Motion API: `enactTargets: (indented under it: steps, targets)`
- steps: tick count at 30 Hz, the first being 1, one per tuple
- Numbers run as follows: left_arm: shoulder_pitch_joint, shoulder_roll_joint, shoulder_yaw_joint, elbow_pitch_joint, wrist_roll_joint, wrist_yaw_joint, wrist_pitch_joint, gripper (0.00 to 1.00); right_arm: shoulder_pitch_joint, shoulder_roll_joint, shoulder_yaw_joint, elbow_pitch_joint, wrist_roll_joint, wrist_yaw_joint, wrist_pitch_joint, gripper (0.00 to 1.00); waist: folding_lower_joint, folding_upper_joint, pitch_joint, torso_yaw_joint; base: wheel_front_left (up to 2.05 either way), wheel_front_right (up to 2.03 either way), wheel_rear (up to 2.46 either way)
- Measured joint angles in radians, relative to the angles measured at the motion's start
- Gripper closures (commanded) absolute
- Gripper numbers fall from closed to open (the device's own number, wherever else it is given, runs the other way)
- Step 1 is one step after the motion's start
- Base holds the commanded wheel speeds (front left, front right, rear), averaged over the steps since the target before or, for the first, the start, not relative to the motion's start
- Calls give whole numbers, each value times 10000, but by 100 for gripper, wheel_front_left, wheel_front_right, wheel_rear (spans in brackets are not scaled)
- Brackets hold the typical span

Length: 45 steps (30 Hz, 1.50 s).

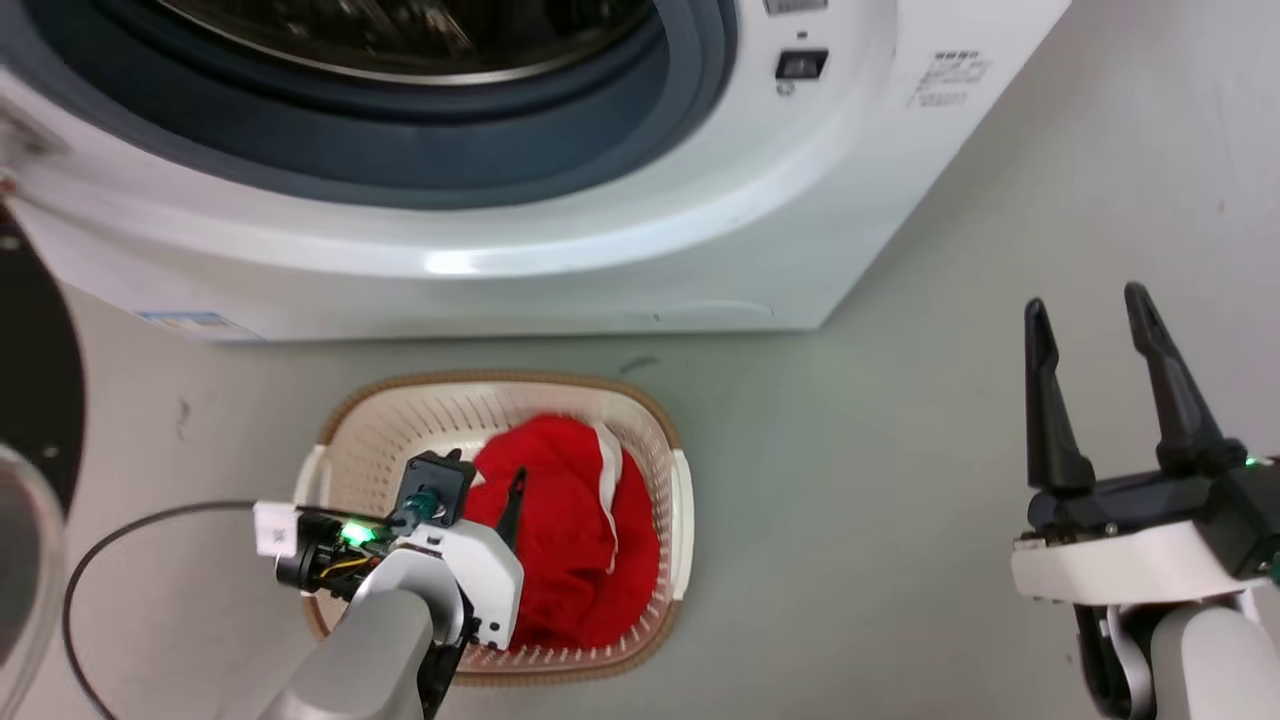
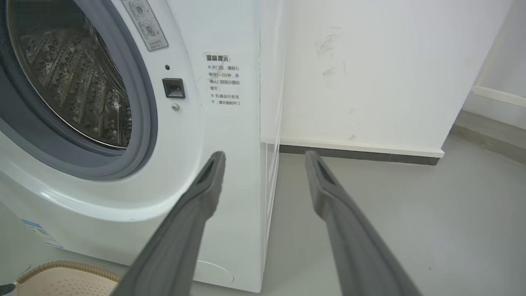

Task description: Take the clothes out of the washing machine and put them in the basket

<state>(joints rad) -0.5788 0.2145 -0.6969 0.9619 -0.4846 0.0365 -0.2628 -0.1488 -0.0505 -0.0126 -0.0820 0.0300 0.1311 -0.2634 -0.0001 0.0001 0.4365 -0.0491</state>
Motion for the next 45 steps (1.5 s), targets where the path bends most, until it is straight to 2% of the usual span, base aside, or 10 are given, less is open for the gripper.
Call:
enactTargets:
  steps: [7, 12, 24, 29, 32, 39, 45]
  targets:
    - [1432, 186, 1636, -2928, 731, 759, -2, 0, 515, 0, 21, 121, -44, 0, 0, 0, -1, 0, -1111, 314, 0, 0, 0]
    - [2558, 100, 2869, -4767, 1398, 1149, -2, 0, 810, 0, 59, 201, -48, 0, 0, 0, -1, 0, -1815, 466, 0, 0, 0]
    - [4800, -614, 5022, -7687, 3053, 1471, -2, 0, 1399, 2, 121, 268, -35, 0, 0, 0, -1, 0, -2991, 538, 0, 0, 0]
    - [5497, -984, 5636, -8328, 3411, 1304, -2, 0, 1717, 0, 67, 268, -31, 0, 0, 0, -1, 0, -3374, 511, 0, 0, 0]
    - [6005, -1275, 6119, -8594, 3427, 1037, -2, 0, 1935, 0, 86, 274, -31, 0, 0, 0, 0, 0, -3647, 457, 0, 0, 0]
    - [6517, -1551, 6564, -8865, 3613, 600, -2, 0, 2249, 0, 61, 324, 67, 0, 0, 0, 0, 0, -4004, 363, 0, 0, 0]
    - [6666, -1609, 6786, -9035, 3766, 420, -2, 0, 2401, 0, 109, 364, 148, 0, 0, 0, 1, 0, -4103, 315, 0, 0, 0]
